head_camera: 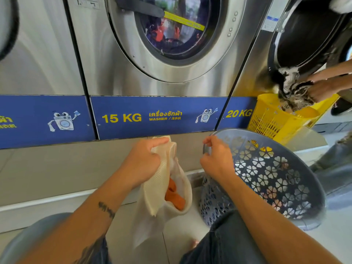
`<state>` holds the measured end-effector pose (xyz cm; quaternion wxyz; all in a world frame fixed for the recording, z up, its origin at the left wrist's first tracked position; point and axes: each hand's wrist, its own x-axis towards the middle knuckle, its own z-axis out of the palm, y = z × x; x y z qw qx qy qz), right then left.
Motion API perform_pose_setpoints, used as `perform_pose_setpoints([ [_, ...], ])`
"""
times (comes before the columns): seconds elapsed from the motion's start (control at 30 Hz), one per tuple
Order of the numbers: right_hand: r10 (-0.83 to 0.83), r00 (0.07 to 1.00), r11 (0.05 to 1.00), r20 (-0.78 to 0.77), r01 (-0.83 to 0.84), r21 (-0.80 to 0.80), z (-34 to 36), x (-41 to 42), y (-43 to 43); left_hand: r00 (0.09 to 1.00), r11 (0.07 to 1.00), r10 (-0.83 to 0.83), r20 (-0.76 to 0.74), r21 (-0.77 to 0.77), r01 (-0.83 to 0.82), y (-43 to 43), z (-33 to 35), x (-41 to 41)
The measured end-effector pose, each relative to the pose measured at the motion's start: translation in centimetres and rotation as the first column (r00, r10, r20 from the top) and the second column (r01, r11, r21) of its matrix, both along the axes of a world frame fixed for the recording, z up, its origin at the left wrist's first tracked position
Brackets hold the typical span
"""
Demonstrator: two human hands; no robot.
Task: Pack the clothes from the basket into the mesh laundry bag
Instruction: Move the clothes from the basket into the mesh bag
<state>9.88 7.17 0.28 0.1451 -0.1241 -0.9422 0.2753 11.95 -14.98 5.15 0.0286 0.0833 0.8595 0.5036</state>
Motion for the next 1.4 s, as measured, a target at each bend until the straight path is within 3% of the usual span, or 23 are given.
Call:
perform_pose_setpoints([
  [0.07,-0.110,0.955,0.992,0.277,0.090,0.086,-0.6,-0.1,1.8,0.999,1.000,-0.015,0.028,-0.018,0.015,0.1,-0.3,0.1],
  [0.13,-0.025,0.802,0.998,0.597,-0.016,0.063,-1.7,0.3,2.8,0.998,0.999,-0.040,0.039,-0.020,0.041,0.4,-0.6,0.2],
  [0.2,0.031,0.713,0.988,0.700,-0.128,0.087,-2.4,0.7,3.1,0.997,0.998,-0.065,0.032,-0.023,0.066,0.7,-0.8,0.3],
  [0.43,0.086,0.728,0.964,0.680,-0.233,0.128,-1.2,2.8,1.2,0.992,0.993,-0.005,0.127,-0.119,0.021,0.8,-0.7,0.2],
  [0.6,0.305,0.678,0.912,0.669,-0.411,0.000,-1.1,3.6,-1.4,0.990,0.986,0.039,0.135,-0.167,-0.016,0.1,-0.2,-0.4],
  [0.67,0.446,0.620,0.889,0.645,-0.393,-0.237,-1.4,3.2,-1.6,0.989,0.979,0.041,0.145,-0.206,-0.010,0.0,-0.4,-0.4],
  [0.73,0.575,0.563,0.798,0.593,-0.228,-0.558,-1.9,2.3,-1.0,0.986,0.971,0.050,0.156,-0.237,-0.011,0.0,-0.7,-0.3],
  [0.8,0.590,0.597,0.711,0.543,-0.066,-0.700,-3.8,0.5,0.4,0.985,0.964,0.060,0.162,-0.267,-0.015,-0.1,-1.2,-0.5],
  [0.83,0.550,0.632,0.717,0.547,-0.021,-0.697,-5.1,-0.4,1.1,0.985,0.964,0.064,0.163,-0.267,-0.019,-0.2,-1.6,-0.7],
  [0.9,0.449,0.663,0.801,0.599,-0.001,-0.599,-7.8,-2.0,2.2,0.985,0.965,0.067,0.160,-0.261,-0.024,-0.2,-2.2,-1.2],
  [0.97,0.380,0.595,0.917,0.709,-0.143,-0.372,-10.8,-3.2,3.2,0.987,0.963,0.078,0.143,-0.266,-0.038,0.0,-2.5,-2.0],
  [1.07,0.285,0.479,0.928,0.830,-0.354,-0.114,-14.3,-4.3,3.7,0.989,0.948,0.097,0.113,-0.313,-0.058,0.3,-2.7,-3.2],
  [1.17,0.202,0.297,0.829,0.933,-0.559,-0.002,-17.0,-5.8,3.2,0.991,0.921,0.085,0.100,-0.388,-0.040,0.3,-3.0,-4.2],
  [1.3,0.027,0.084,0.592,0.996,-0.804,0.052,-19.6,-6.0,2.5,0.990,0.896,0.099,0.099,-0.441,-0.045,0.5,-3.2,-5.1],
  [1.33,-0.007,0.078,0.566,0.997,-0.821,0.068,-20.8,-5.5,2.7,0.991,0.892,0.097,0.093,-0.449,-0.045,0.7,-3.2,-5.4],
  [1.4,-0.051,0.165,0.537,0.985,-0.827,0.166,-23.2,-4.5,3.3,0.992,0.886,0.091,0.084,-0.462,-0.043,0.9,-3.2,-5.9],
])
